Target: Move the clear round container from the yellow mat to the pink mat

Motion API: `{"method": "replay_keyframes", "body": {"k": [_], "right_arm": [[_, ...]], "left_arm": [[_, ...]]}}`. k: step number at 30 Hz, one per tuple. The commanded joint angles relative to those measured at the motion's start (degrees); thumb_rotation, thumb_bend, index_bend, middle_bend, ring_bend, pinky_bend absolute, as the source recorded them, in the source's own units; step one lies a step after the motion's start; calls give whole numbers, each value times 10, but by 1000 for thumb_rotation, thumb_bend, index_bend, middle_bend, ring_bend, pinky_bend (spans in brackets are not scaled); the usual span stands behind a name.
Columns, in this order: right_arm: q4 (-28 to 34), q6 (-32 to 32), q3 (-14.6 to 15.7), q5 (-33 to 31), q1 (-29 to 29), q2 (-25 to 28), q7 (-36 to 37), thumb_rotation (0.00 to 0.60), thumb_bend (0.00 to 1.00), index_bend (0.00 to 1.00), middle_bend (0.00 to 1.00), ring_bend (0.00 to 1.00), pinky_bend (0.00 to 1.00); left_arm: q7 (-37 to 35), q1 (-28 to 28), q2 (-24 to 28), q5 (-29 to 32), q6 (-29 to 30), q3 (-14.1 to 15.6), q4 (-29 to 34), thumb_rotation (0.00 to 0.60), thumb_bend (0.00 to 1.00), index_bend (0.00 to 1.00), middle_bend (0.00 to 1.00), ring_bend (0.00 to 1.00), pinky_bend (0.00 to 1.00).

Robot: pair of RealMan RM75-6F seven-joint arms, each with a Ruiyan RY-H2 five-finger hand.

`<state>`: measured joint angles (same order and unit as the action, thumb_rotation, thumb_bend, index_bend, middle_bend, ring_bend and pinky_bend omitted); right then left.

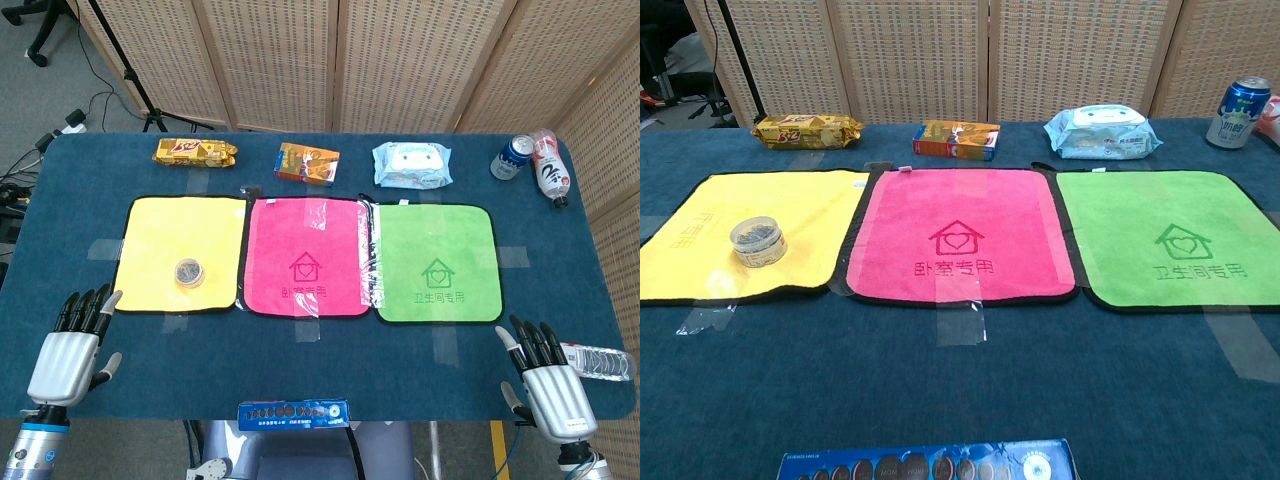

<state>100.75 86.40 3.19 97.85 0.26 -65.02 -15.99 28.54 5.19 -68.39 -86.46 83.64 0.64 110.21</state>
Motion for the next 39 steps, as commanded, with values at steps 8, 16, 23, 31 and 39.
{"method": "replay_keyframes", "body": {"k": [8,16,23,31,39], "right_arm": [[0,2,1,4,-1,1,1,600,414,50,0,0,7],[2,-1,-1,0,0,-1,-3,600,414,50,0,0,7],[0,-7,0,-4,2,-5,-9,600,414,50,0,0,7],[0,-2,0,-1,0,-3,-8,600,414,50,0,0,7],[1,1,3,4,-1,-1,-5,600,414,50,0,0,7]], "left_arm": [[0,-1,0,-3,3,1,1,600,281,0,0,0,0],[-7,0,2,-1,2,-2,-1,600,282,0,0,0,0],[-10,2,3,4,-3,-2,-2,600,282,0,0,0,0],[-8,1,4,1,2,-2,0,600,284,0,0,0,0],[-12,-1,6,-4,2,2,6,600,283,0,0,0,0]]}}
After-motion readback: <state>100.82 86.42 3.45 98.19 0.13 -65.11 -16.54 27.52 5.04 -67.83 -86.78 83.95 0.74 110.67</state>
